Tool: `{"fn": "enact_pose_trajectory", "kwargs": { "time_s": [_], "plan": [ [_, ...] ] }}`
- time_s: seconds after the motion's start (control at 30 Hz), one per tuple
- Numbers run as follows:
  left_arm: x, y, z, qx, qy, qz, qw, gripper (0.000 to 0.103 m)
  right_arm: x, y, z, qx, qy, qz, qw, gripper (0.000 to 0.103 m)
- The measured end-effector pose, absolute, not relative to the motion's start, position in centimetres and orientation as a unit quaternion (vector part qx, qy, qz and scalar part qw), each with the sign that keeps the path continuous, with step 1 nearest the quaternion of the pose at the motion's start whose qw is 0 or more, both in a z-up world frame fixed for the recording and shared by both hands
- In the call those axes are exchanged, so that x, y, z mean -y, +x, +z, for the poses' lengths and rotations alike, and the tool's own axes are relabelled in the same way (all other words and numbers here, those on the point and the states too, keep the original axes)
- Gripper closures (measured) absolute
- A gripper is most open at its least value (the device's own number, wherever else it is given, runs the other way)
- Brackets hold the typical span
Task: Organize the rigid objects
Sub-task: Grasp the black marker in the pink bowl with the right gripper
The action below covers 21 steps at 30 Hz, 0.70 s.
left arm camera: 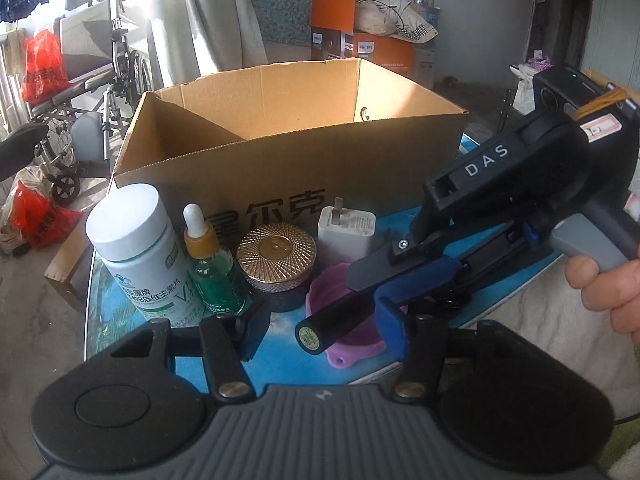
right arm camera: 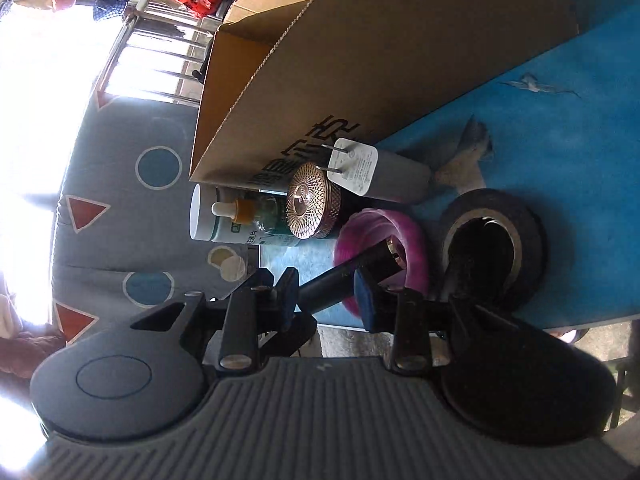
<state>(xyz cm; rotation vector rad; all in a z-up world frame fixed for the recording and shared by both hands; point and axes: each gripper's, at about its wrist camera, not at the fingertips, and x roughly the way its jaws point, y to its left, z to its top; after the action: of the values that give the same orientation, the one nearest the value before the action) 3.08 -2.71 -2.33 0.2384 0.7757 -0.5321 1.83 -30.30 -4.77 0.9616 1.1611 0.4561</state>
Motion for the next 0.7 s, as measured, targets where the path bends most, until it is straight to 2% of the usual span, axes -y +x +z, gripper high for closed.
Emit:
{"fn": "enact_pose_trajectory", "kwargs": {
  "time_s": [0.07, 0.23, 0.7],
  "plan": [
    [3.1, 3.2, -2.6, -0.375, 0.124, -0.255, 0.882, 0.058, 29.9, 2.2, -5.0, -0.529, 0.434, 0.204, 0.7, 0.073],
    [3.5, 3.1, -2.9, -0.376, 0.135, -0.257, 0.88, 0.076, 29.4, 3.1, -5.1, -0.535, 0.433, 0.197, 0.698, 0.074],
    [5.0, 2.9, -3.1, -0.378, 0.144, -0.305, 0.862, 0.078, 29.7, 4.3, -5.2, -0.562, 0.44, 0.15, 0.684, 0.074]
  ]
}}
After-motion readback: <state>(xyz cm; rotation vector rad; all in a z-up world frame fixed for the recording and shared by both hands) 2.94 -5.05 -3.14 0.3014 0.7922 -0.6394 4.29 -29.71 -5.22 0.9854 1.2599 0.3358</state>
